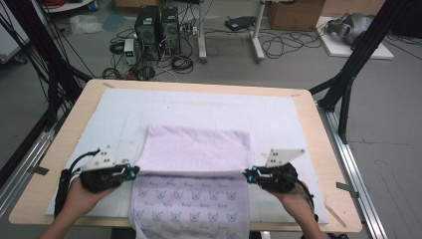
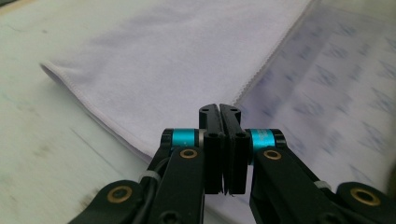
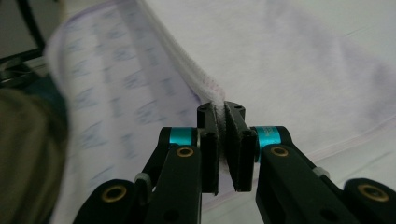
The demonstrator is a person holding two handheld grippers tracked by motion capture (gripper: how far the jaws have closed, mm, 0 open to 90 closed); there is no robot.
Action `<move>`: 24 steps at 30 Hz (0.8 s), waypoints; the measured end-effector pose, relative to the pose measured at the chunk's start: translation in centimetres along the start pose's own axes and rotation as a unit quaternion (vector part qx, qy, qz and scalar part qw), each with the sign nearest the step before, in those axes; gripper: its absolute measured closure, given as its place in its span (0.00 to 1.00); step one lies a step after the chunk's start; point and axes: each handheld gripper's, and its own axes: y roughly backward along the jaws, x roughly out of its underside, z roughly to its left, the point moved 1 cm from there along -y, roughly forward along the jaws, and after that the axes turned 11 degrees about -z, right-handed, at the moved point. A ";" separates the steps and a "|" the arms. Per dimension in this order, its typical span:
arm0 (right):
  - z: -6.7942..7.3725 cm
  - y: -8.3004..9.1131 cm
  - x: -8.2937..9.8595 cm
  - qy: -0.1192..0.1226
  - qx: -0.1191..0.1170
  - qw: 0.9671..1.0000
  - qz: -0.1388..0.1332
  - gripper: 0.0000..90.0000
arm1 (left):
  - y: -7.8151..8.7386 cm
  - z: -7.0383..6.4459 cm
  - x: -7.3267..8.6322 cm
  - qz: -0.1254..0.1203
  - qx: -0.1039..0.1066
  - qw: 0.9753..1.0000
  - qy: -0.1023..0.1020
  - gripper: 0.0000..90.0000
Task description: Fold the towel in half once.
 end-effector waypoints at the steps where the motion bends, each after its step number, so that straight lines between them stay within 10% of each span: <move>1: 0.6 0.1 0.3 0.002 -0.006 1.000 0.005 0.94 | 0.3 -0.6 0.4 0.002 0.005 1.000 -0.001 0.95; 5: 1.6 0.6 1.3 -0.017 -0.040 0.999 0.007 0.80 | 0.6 -1.1 0.9 0.008 0.005 1.000 -0.005 0.78; 9: 0.5 0.8 0.8 -0.025 -0.025 0.999 -0.011 0.72 | 0.0 0.1 0.7 0.001 -0.010 1.000 0.000 0.72; 24: -9.0 -3.7 -1.3 -0.045 0.057 0.997 0.005 0.54 | -6.1 7.4 -1.8 0.010 -0.038 0.999 0.017 0.66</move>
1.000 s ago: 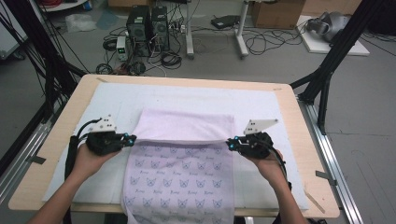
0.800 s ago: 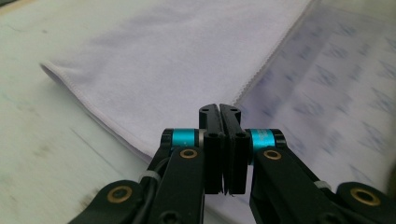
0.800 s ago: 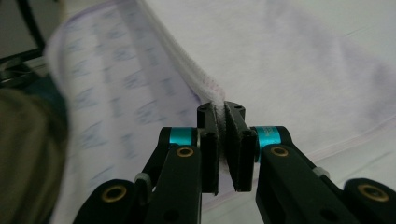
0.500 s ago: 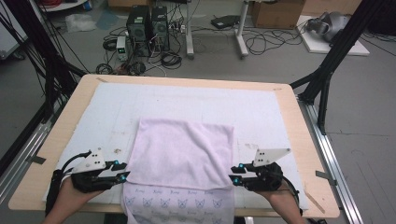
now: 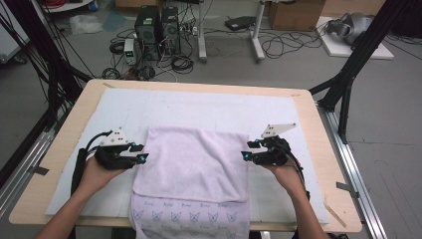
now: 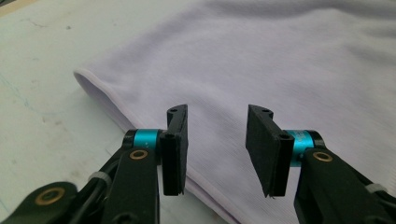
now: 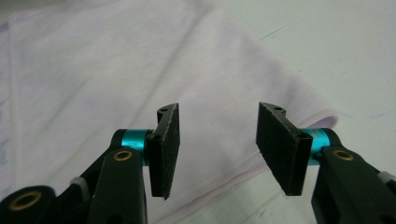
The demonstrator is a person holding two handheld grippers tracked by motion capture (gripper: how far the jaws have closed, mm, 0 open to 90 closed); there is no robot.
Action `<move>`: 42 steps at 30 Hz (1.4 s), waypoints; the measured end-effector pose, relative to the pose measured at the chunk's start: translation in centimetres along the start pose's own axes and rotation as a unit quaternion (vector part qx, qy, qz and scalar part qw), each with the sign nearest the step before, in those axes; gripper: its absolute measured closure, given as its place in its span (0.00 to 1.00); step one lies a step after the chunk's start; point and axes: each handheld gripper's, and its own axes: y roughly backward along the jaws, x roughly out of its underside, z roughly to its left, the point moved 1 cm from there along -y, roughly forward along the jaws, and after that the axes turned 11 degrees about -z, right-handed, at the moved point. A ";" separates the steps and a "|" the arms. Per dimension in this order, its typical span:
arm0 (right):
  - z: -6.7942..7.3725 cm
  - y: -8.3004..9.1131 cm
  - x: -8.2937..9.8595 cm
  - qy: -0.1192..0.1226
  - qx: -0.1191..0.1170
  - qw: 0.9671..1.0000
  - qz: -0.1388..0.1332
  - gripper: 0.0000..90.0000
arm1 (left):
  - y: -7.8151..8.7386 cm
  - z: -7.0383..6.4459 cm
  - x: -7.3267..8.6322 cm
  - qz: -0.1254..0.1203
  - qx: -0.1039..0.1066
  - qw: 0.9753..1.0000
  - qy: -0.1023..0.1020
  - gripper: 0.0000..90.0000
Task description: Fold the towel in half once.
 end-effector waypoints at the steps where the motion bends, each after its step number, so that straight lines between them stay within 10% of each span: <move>1: -0.8 -0.5 -0.3 -0.005 0.003 1.000 0.004 0.52 | -0.4 0.4 -0.2 0.002 0.002 1.000 0.005 0.66; 8: -4.6 -2.3 -1.0 -0.005 0.026 1.000 0.010 0.46 | -3.6 5.2 -0.9 0.028 -0.062 0.997 0.044 0.67; 17: -6.6 -5.1 0.9 -0.027 0.033 0.998 0.044 0.40 | -6.6 7.5 1.1 0.040 -0.064 0.992 0.100 0.51; 20: -6.8 -6.0 1.2 -0.040 0.017 0.998 0.045 0.56 | -7.0 7.4 1.3 0.041 -0.069 0.992 0.097 0.59; 23: -6.7 -6.3 1.0 -0.034 0.006 0.998 0.042 0.89 | -7.2 7.2 1.2 0.037 -0.058 0.993 0.097 0.89; 27: -6.6 -6.4 0.1 -0.024 0.015 0.999 0.036 0.95 | -6.6 7.4 0.5 0.021 -0.089 0.992 0.090 0.97; 31: -7.6 -5.2 -3.5 -0.007 0.045 0.999 0.019 0.96 | -5.7 8.4 -2.3 0.009 -0.123 0.990 0.074 0.98; 39: -8.9 -2.5 -12.6 0.040 0.104 0.994 -0.012 0.96 | -2.8 10.6 -13.4 -0.063 -0.163 0.984 0.026 0.98; 42: -9.7 -2.1 -13.8 0.028 0.112 0.993 -0.024 0.79 | -2.9 11.1 -14.3 -0.059 -0.174 0.983 0.022 0.87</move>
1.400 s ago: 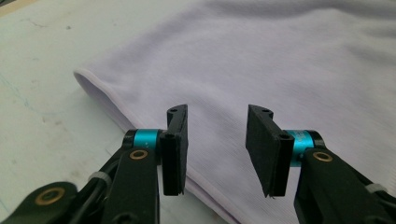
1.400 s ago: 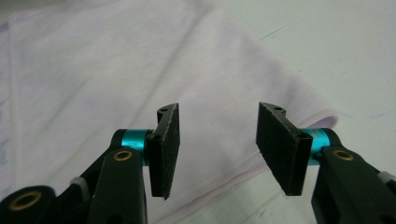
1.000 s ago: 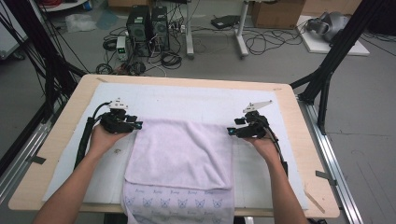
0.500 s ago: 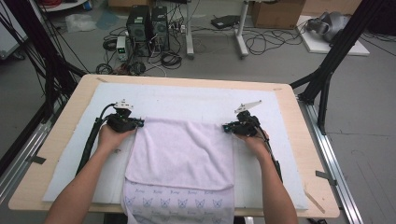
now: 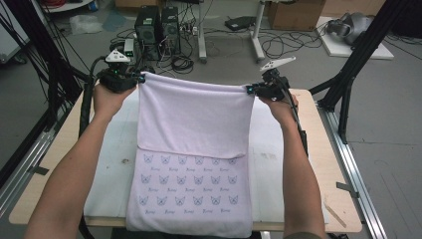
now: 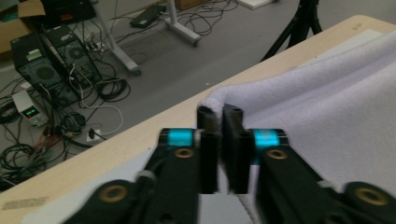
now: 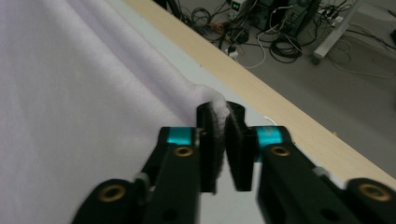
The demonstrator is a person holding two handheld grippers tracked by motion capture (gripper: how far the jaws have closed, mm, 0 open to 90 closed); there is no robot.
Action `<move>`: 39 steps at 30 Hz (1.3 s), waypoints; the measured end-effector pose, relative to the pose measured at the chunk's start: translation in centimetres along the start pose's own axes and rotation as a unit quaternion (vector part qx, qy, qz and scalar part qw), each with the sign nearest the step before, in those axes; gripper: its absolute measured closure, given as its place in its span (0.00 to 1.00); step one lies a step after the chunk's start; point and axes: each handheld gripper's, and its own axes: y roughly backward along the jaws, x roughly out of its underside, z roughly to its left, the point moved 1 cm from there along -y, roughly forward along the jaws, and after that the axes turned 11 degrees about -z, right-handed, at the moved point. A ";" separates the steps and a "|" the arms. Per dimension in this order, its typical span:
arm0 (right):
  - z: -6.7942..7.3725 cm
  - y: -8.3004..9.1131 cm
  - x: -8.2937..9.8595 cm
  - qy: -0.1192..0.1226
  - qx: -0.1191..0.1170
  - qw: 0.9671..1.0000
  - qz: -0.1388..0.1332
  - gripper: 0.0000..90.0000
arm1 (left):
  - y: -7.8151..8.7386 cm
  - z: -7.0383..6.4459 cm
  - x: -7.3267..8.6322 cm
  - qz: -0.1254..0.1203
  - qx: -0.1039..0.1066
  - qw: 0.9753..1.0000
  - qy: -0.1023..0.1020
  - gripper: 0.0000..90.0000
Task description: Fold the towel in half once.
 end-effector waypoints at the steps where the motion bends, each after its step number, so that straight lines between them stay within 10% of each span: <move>1: -0.2 -0.2 0.3 -0.006 0.004 1.000 0.000 0.77 | -0.2 0.1 0.3 0.007 -0.003 1.000 0.006 0.73; 12: 2.7 -1.2 8.2 -0.024 -0.047 0.996 0.067 0.58 | 0.3 -1.3 9.5 0.072 0.063 0.995 0.034 0.59; 23: 8.5 0.1 12.0 0.000 -0.092 0.994 0.065 0.65 | 3.9 -5.0 14.2 0.067 0.139 0.988 0.018 0.72; 34: 10.1 0.6 14.8 -0.001 -0.112 0.988 0.102 0.71 | 5.3 -6.3 17.7 0.101 0.181 0.978 0.016 0.78; 39: 10.6 0.4 14.9 0.007 -0.117 0.987 0.110 0.66 | 5.4 -6.8 17.9 0.096 0.174 0.980 0.001 0.74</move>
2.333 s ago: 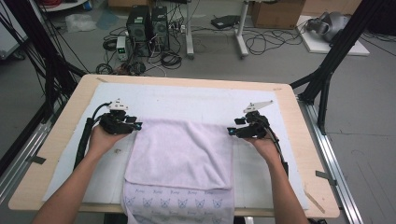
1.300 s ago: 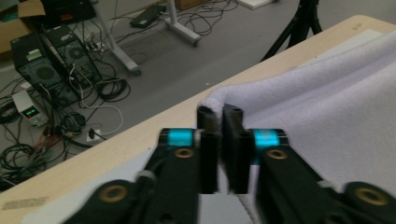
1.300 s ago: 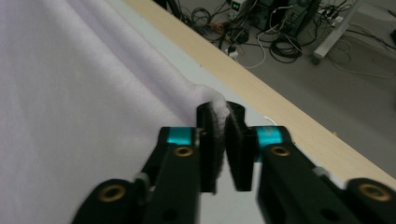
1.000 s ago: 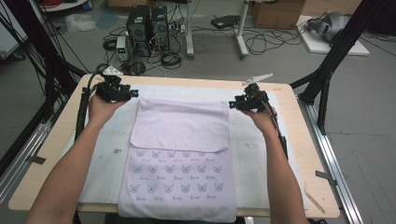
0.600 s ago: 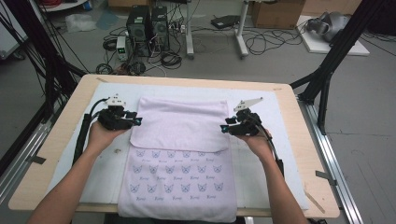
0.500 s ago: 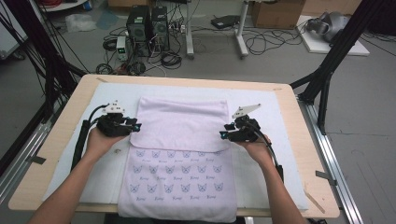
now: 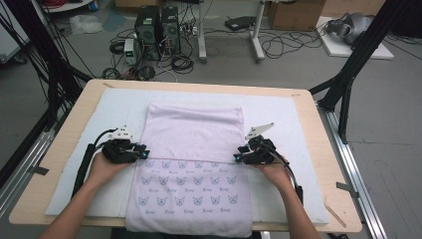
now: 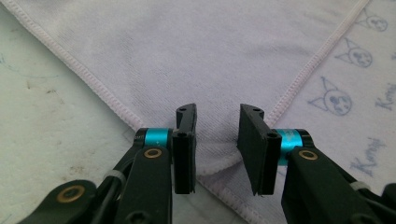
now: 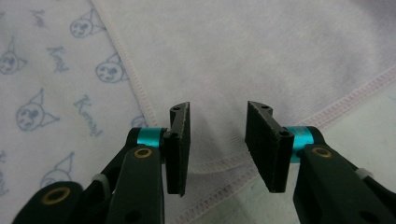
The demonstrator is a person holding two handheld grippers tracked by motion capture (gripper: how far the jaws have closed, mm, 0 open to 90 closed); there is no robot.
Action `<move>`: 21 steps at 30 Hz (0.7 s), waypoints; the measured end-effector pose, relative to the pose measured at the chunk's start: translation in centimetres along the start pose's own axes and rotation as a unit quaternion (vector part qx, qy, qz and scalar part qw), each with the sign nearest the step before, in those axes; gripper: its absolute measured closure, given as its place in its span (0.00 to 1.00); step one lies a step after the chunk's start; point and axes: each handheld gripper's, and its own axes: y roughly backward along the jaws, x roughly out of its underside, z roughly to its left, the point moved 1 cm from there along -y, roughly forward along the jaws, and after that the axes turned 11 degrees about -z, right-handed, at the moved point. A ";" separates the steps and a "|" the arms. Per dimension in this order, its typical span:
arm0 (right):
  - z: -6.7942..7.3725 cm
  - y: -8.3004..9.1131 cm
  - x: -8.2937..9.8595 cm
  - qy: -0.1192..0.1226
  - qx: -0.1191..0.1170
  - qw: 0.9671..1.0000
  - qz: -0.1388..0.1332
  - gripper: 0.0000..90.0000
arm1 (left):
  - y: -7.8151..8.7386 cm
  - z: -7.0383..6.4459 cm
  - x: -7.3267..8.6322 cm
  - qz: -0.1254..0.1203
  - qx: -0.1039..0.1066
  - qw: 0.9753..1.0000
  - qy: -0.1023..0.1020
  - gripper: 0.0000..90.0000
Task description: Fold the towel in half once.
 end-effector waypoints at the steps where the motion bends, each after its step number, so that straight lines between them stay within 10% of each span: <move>1: 0.1 -0.2 0.1 0.007 0.004 1.000 -0.002 0.66 | 0.0 -0.1 0.0 -0.001 -0.002 1.000 -0.003 0.75; 11: 0.7 -0.1 0.7 0.026 0.001 0.999 -0.025 0.95 | -0.2 -1.0 -0.1 -0.002 -0.038 0.999 -0.013 0.97; 21: 0.0 1.9 -0.9 0.010 -0.001 0.998 -0.069 0.97 | 1.4 -0.6 -2.4 -0.040 -0.029 0.999 0.016 0.98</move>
